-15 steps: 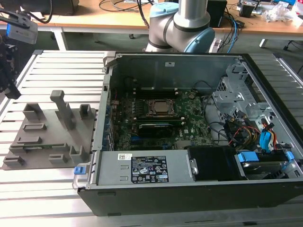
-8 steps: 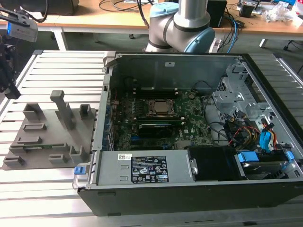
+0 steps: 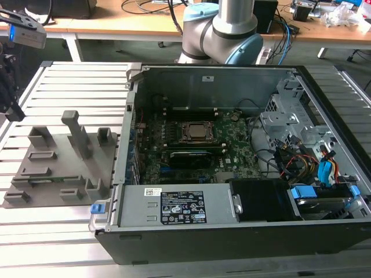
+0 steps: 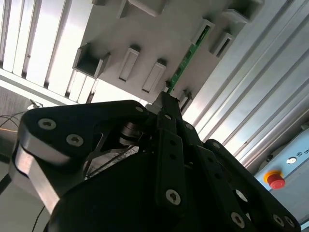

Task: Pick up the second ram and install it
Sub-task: 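Pick up the second ram and move it above second insertion slot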

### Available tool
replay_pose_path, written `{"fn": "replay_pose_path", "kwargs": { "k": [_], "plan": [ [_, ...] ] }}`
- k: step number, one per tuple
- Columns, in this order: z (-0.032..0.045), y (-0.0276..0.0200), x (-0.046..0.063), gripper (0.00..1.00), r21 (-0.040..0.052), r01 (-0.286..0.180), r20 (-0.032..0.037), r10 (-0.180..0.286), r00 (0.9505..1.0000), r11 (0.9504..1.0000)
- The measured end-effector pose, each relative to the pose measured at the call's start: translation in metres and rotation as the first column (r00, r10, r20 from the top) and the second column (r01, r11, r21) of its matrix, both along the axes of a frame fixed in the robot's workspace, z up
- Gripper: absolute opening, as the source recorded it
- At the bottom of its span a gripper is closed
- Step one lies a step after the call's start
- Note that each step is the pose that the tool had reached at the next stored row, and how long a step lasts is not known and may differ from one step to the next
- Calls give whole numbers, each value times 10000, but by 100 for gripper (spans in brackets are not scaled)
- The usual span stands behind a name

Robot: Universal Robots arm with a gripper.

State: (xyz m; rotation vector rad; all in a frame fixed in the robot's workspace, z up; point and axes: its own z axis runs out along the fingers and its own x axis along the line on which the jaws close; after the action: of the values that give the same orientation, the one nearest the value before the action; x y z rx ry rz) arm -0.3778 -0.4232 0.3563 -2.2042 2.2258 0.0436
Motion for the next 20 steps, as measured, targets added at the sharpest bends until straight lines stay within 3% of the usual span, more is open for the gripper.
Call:
{"fn": "replay_pose_path", "kwargs": {
  "k": [5, 8, 13, 20],
  "plan": [
    [0, 0, 0, 11, 0, -24, 1, 24, 10000, 10000],
    [0, 0, 0, 30, -1, -25, 0, 25, 10000, 10000],
    [-19, 0, 0, 30, 0, -26, 0, 26, 10000, 10000],
    [-150, 0, 0, 30, 0, -25, 0, 25, 10000, 10000]
  ]
}}
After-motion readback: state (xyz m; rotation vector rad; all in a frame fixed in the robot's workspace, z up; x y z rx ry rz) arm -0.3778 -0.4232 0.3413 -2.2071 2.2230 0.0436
